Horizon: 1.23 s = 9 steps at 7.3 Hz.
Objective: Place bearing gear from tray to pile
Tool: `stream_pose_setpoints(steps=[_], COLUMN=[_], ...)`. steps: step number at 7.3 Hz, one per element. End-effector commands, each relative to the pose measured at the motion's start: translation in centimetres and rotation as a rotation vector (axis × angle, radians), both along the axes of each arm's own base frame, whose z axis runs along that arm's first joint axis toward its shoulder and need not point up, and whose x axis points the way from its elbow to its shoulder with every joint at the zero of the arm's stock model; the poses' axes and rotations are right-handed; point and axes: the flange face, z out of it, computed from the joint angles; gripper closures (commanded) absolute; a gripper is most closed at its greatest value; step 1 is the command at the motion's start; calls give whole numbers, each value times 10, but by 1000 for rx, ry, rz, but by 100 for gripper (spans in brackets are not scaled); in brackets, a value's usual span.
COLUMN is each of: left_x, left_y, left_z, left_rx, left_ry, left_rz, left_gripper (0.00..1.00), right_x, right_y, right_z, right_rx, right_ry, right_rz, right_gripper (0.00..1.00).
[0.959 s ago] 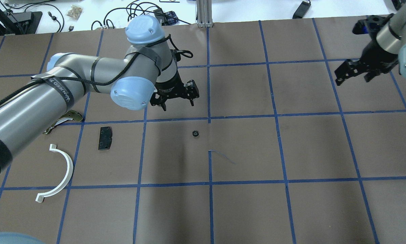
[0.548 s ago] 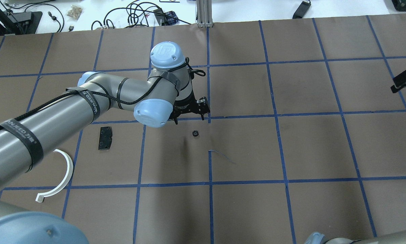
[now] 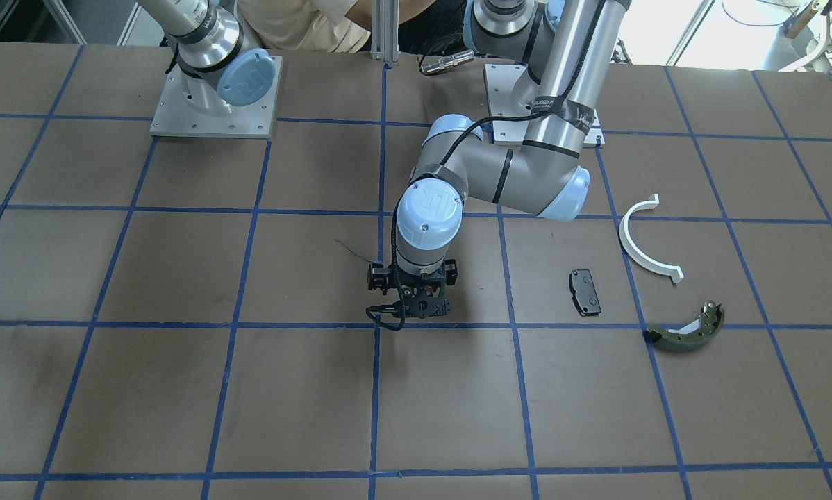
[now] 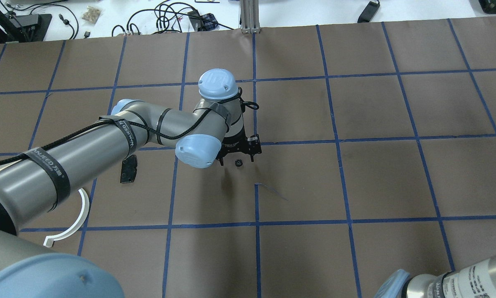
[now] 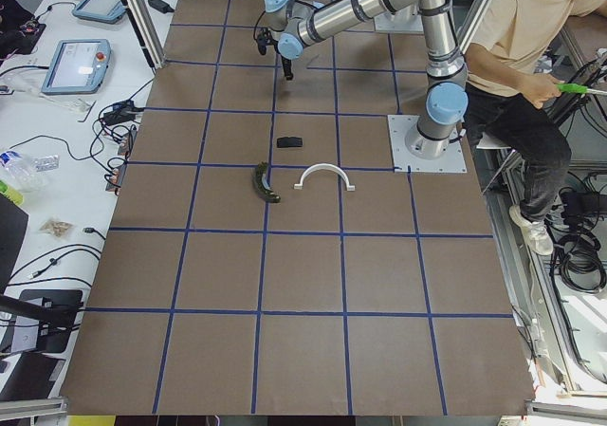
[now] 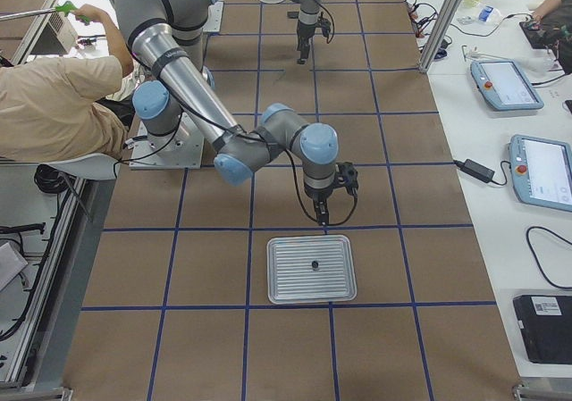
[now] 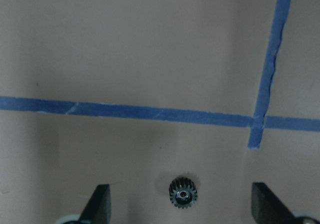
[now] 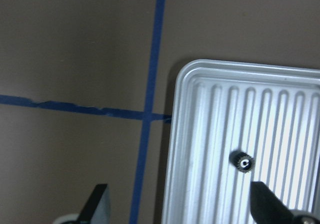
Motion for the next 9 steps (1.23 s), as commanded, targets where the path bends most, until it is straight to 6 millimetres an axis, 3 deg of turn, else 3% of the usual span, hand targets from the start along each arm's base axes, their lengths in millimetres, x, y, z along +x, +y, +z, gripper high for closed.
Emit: stream_pose_setpoints(steps=[1, 2, 3, 4, 5, 6, 8, 9], left_x=[-1, -1, -1, -1, -1, -2, 1, 13], left_y=[2, 2, 1, -2, -2, -3, -11, -19], left_z=[-7, -9, -8, -6, -7, -5, 9, 21], left_rx=[9, 11, 8, 2, 3, -1, -55, -80], left_ry=[-6, -6, -4, -2, -2, -1, 14, 23], left_rz=[5, 3, -3, -4, -6, -7, -9, -14], left_gripper=[7, 13, 32, 53, 85, 99, 100, 100], right_x=[-51, -57, -63, -64, -67, -69, -69, -70], right_y=[-13, -12, -12, -15, -16, -17, -15, -14], right_z=[-40, -61, -68, -76, -92, -97, -103, -103], right_rx=[6, 24, 23, 16, 19, 13, 28, 32], right_ry=[-11, -34, -40, -31, -35, -25, -24, -22], right_rz=[24, 28, 20, 22, 22, 22, 24, 19], right_gripper=[0, 4, 5, 12, 18, 19, 28, 34])
